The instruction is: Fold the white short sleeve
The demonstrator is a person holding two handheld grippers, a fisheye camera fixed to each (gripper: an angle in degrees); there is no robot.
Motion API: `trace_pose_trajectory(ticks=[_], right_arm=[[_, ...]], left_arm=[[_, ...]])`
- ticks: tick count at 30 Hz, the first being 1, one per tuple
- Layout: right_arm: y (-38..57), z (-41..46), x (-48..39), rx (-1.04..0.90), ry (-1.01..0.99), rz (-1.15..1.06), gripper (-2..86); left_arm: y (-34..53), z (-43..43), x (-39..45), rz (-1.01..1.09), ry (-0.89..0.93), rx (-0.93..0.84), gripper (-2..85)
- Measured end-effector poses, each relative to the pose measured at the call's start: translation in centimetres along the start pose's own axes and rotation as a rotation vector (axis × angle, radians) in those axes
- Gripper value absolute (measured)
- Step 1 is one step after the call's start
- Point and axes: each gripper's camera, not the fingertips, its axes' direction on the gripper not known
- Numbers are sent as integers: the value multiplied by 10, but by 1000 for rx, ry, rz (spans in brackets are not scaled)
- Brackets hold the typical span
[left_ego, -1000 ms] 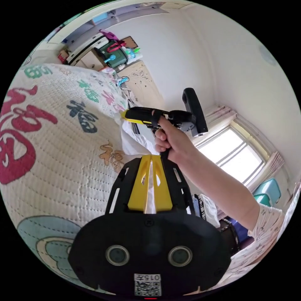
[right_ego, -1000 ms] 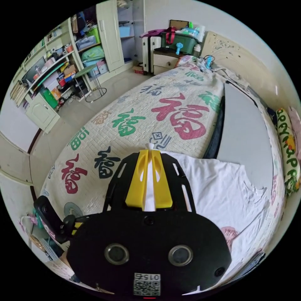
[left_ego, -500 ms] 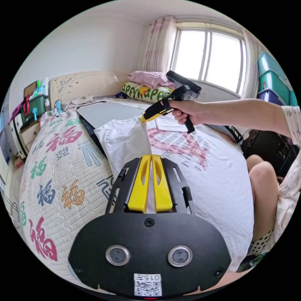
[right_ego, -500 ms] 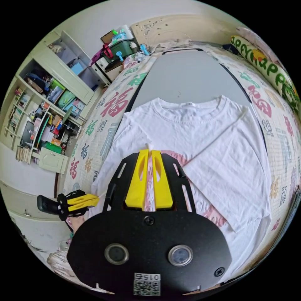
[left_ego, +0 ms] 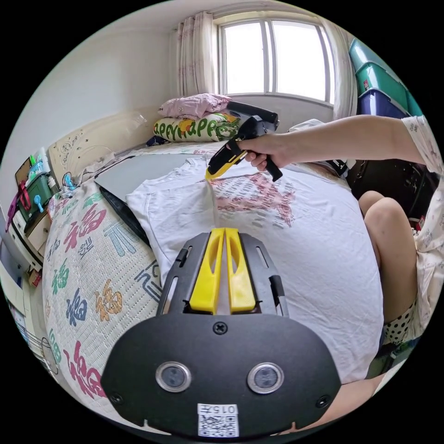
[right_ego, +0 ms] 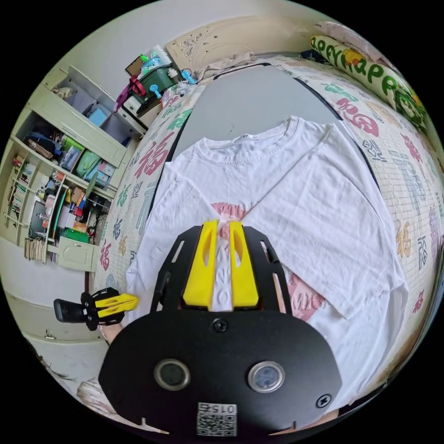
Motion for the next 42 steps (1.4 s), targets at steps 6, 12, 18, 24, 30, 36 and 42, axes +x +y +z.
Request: trace_pose_trajectory(ticks=[6,12,18,24,30,36,42], right_arm=[[4,-32,-11,76,-9,45,76],[4,-33,-41,30,-83,17,81],[27,-24,-89,58,-49,-22,58],[45,-17,-148,64,2,-95,69],[54,-9,-195,41,-72,-70,85],[69,13,-256,25,-3,-123,62],[73,38,-318,-45,32,-155,48]], left_arm=[[-15,-26,-26,-95,-4,75,19],[-46,-14,-19,-56,-60,-29,56],[-69,-4,-9,0,-141,-104,53],[-76,-10,-16,2,-170,-121,24],[-70,-29,-35,-15,-144,-84,3],[-61,-37,-50,-18,-138,-98,1],[-47,-47,-75,-51,-90,-92,3]])
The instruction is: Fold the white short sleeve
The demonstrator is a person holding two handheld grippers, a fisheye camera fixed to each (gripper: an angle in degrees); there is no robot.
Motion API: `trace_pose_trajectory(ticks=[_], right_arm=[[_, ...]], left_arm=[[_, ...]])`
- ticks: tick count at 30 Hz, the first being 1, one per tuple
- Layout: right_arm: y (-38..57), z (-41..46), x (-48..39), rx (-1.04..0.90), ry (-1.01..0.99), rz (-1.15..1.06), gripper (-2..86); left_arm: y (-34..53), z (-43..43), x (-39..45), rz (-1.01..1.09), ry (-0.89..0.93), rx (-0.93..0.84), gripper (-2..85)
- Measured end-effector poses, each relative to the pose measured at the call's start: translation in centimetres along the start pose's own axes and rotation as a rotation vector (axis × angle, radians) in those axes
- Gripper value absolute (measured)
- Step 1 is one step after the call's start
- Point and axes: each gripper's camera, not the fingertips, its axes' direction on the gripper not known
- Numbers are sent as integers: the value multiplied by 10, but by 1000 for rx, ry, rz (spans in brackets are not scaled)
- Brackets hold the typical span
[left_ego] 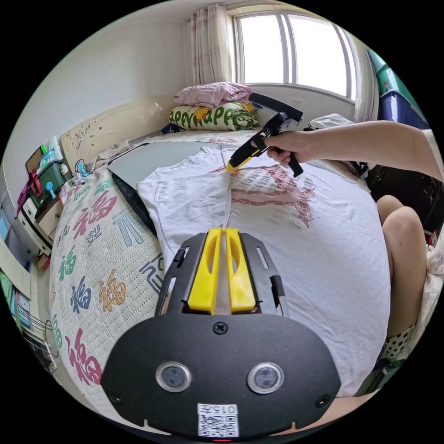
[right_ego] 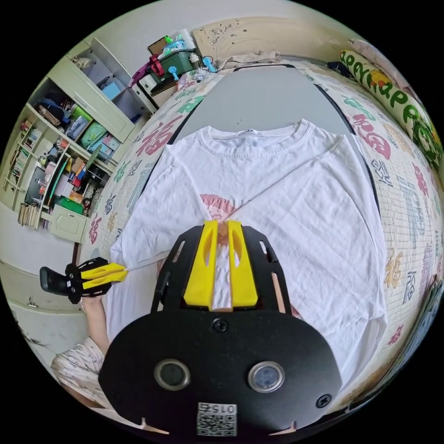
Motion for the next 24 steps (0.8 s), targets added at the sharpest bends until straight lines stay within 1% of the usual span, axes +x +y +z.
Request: trace_pose_trajectory(ticks=[3,4,6,10,14,16,17,21,24], right_arm=[[-11,10,-28,-93,26,64,36],[-19,12,-36,-154,55,148,35],[-26,4,-61,-189,95,175,35],[-43,-68,-145,-76,141,120,52],[-49,-141,-214,63,82,100,59],[-47,-155,-239,69,99,56,64],[-43,-160,-252,71,144,26,67],[-24,-156,-255,79,236,-33,91],[-4,-130,-223,70,206,-63,113]], left_arm=[[5,5,-3,33,43,-34,5],[7,7,0,47,34,-47,6],[14,5,4,56,-10,-35,7],[29,1,13,94,-86,-25,9],[43,-2,17,118,-135,-23,12],[51,-5,6,107,-119,-24,14],[53,-5,3,103,-111,-26,15],[70,-23,-19,87,-87,-33,28],[86,-59,-40,6,-166,60,49]])
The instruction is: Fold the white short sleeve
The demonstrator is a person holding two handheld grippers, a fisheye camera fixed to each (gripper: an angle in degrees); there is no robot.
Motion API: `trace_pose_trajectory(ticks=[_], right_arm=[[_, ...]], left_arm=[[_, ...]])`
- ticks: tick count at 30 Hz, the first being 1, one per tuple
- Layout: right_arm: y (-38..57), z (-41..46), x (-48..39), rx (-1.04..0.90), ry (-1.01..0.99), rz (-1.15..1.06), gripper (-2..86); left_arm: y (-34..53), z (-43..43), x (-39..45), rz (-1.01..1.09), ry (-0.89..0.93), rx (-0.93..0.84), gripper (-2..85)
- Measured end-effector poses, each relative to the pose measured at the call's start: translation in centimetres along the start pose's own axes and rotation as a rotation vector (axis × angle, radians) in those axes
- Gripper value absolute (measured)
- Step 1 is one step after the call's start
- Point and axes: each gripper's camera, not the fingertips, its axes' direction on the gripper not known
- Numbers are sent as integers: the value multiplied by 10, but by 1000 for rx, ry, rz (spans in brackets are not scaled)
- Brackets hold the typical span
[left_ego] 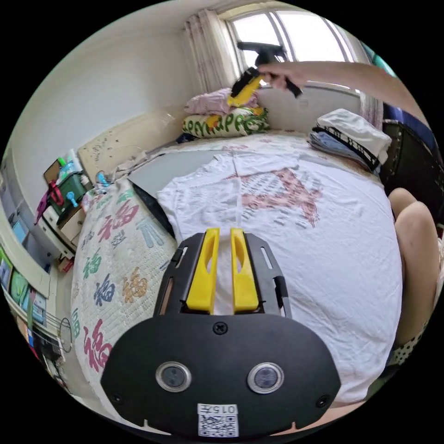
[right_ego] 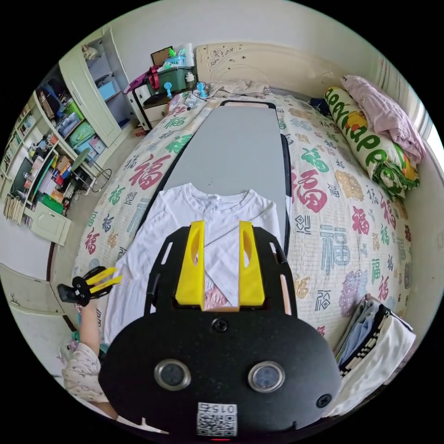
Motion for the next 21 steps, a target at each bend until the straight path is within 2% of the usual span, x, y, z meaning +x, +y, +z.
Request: trace_pose_trajectory(ticks=[3,7,12,16,21], right_arm=[[27,40,38,21,-55,29,119],[59,89,85,113,-113,107,118],[74,144,111,115,-142,142,134],[80,176,105,104,-118,96,145],[90,203,88,95,-117,84,128]], left_arm=[[-4,-19,-44,-94,-43,47,73],[-30,6,-116,-219,2,40,97],[-71,107,-205,-360,45,-20,103],[-79,190,-272,-556,-38,-133,119],[-62,248,-323,-658,56,-254,109]])
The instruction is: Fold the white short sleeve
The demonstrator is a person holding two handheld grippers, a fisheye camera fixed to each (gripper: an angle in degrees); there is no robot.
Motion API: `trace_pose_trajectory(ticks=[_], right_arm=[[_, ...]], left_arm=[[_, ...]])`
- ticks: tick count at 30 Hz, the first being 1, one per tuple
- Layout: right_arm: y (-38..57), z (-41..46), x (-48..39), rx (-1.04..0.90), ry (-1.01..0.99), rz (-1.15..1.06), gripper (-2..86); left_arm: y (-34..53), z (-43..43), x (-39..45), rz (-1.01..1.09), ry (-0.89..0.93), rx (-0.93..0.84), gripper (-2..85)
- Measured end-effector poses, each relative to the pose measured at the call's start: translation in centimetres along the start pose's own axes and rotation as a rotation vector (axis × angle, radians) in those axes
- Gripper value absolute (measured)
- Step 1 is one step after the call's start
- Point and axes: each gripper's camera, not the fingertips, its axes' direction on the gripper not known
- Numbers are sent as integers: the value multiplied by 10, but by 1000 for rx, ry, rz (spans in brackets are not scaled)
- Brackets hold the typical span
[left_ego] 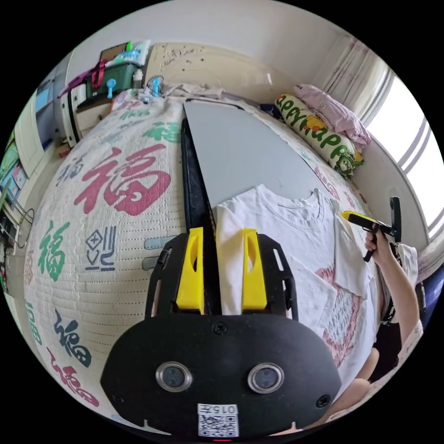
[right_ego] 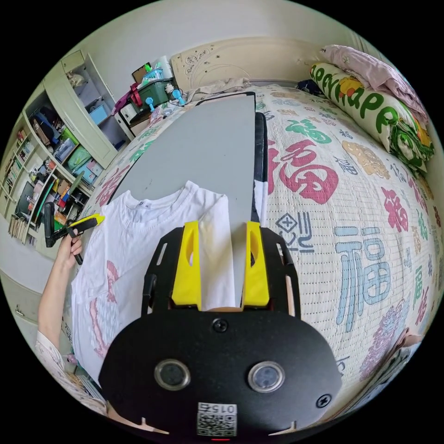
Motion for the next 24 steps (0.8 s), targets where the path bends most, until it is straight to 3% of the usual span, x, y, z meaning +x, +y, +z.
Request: trace_pose_trajectory(ticks=[6,9,16,20,24], right_arm=[[22,-1,-26,-35,-84,-13,14],[51,-23,-60,12,21,-97,-1],[167,-176,-118,171,-45,-224,-7],[304,-302,-164,251,-110,-402,-7],[437,-369,-187,157,-208,-527,-6]], left_arm=[[2,-20,-25,33,95,61,12],[8,-35,-16,80,91,74,3],[60,-164,36,221,147,257,-1],[172,-287,80,447,232,388,-4],[341,-360,109,555,270,325,-6]])
